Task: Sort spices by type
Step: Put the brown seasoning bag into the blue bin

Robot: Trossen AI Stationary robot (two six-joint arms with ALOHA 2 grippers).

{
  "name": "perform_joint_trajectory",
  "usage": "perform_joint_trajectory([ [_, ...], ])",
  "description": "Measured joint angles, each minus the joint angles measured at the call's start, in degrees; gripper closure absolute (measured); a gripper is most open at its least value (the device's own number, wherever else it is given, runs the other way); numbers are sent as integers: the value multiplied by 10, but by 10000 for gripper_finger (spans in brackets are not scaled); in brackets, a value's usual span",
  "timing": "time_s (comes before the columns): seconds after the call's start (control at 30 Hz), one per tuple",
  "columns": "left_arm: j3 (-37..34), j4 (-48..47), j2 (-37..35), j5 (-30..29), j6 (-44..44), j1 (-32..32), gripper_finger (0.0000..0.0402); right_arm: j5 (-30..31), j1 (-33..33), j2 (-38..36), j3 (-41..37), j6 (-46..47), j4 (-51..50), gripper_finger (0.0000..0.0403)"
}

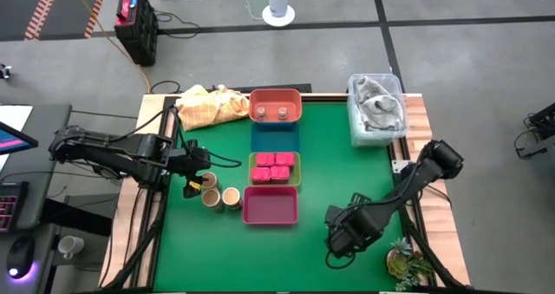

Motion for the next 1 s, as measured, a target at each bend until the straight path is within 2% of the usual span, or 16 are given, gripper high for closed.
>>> perform_joint_trajectory([
  [0.1,0,0,0,0,-4,0,190,-4,-8,19,0,-8,-30,161],
  [0.2,0,0,0,0,-4,0,190,-14,-14,37,0,-38,-54,196],
  [0.3,0,0,0,-3,-4,0,190,-20,-21,43,0,-74,-43,262],
  [0.43,0,1,0,-7,-2,0,190,-21,-29,34,0,-124,-29,372],
  [0.47,0,1,0,-12,-1,0,190,-20,-32,31,0,-136,-35,383],
  [0.7,0,2,0,-75,1,0,190,28,-86,21,4,-227,-90,379],
  [0.87,0,2,0,-129,18,0,190,129,-143,16,46,-317,-141,389],
  [1.0,0,2,0,-142,18,0,190,206,-195,13,103,-389,-156,381],
])
